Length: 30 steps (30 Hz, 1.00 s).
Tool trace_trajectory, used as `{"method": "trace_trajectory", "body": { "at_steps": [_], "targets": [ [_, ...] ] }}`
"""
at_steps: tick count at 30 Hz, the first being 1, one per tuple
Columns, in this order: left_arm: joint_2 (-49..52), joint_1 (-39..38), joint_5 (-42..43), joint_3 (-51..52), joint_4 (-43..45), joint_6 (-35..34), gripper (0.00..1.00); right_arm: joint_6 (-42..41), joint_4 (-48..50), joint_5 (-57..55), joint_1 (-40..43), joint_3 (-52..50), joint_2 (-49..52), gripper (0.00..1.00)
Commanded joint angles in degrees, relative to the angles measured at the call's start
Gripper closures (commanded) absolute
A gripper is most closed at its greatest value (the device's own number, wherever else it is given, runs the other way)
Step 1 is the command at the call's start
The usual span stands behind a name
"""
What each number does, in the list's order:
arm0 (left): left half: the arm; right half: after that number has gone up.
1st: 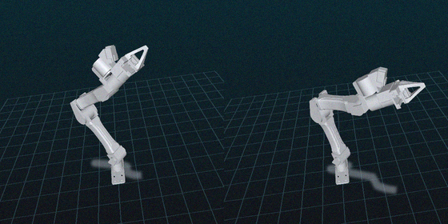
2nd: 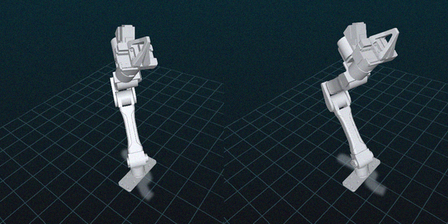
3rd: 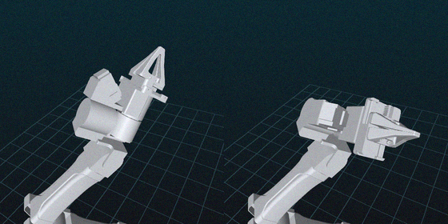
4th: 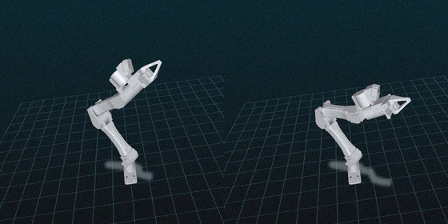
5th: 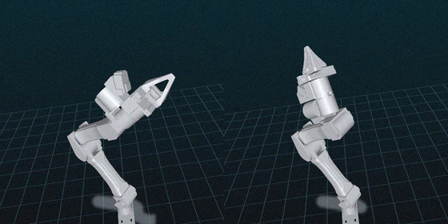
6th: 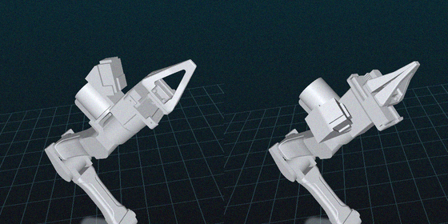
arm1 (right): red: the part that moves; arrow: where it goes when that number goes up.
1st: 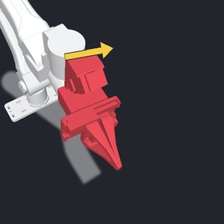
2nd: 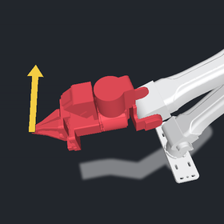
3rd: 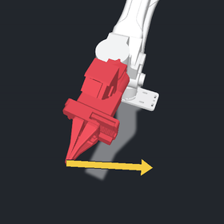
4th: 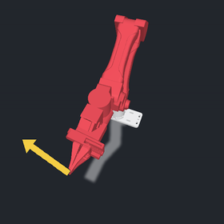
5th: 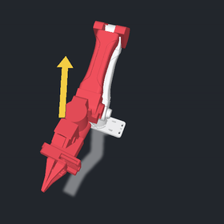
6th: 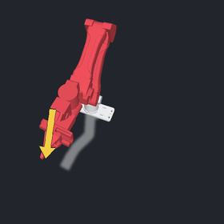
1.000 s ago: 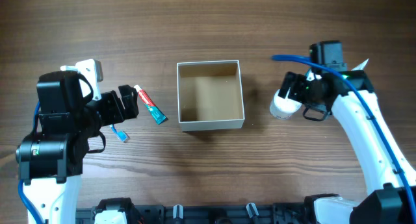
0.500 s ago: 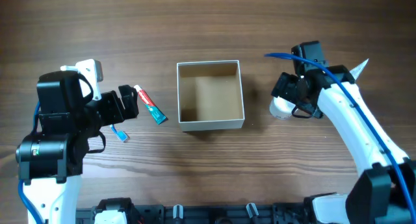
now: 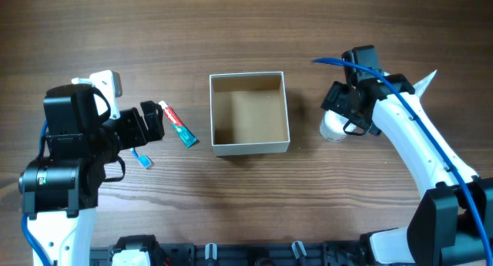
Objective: Pack container
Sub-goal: 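Move the right gripper over the white cotton-swab tub and lower, then close the right gripper on the cotton-swab tub rim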
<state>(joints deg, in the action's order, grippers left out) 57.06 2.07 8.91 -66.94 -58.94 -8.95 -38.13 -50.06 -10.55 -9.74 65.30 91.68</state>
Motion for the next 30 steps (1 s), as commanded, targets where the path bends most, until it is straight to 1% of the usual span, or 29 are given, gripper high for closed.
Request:
{"method": "trace_trajectory", "body": {
  "at_steps": [1,8,13,15,19,24,28,30],
  "targets": [
    [0.1,-0.3,0.7,-1.1,0.2,-0.5,0.0,-2.6,-0.6,2.6,-1.7,-0.1,1.9,0.0],
    [0.1,-0.3,0.7,-1.1,0.2,-0.5,0.0,-4.3,-1.4,-0.4,-4.6,-0.1,1.8,0.0],
    [0.1,-0.3,0.7,-1.1,0.1,-0.5,0.0,-5.4,-2.0,-0.7,-4.6,-0.1,1.8,0.0],
    [0.1,-0.3,0.6,-1.1,0.1,-0.5,0.0,-7.1,-3.9,-2.7,-4.6,-0.1,1.8,0.0],
    [0.1,-0.3,0.4,-1.1,0.2,-0.5,0.0,-6.0,-5.3,-4.0,-4.6,-0.1,1.8,0.0],
    [0.1,-0.3,0.4,-1.1,0.2,-0.5,0.0,2.6,-4.7,-5.2,-4.6,-0.1,1.8,0.0],
    [0.1,-0.3,0.4,-1.1,0.2,-0.5,0.0,12.3,-2.5,-5.5,-4.6,-0.1,1.5,0.0],
    [0.1,-0.3,0.4,-1.1,0.2,-0.5,0.0,18.7,-1.2,-3.7,-4.7,-0.1,1.2,0.0]
  ]
}}
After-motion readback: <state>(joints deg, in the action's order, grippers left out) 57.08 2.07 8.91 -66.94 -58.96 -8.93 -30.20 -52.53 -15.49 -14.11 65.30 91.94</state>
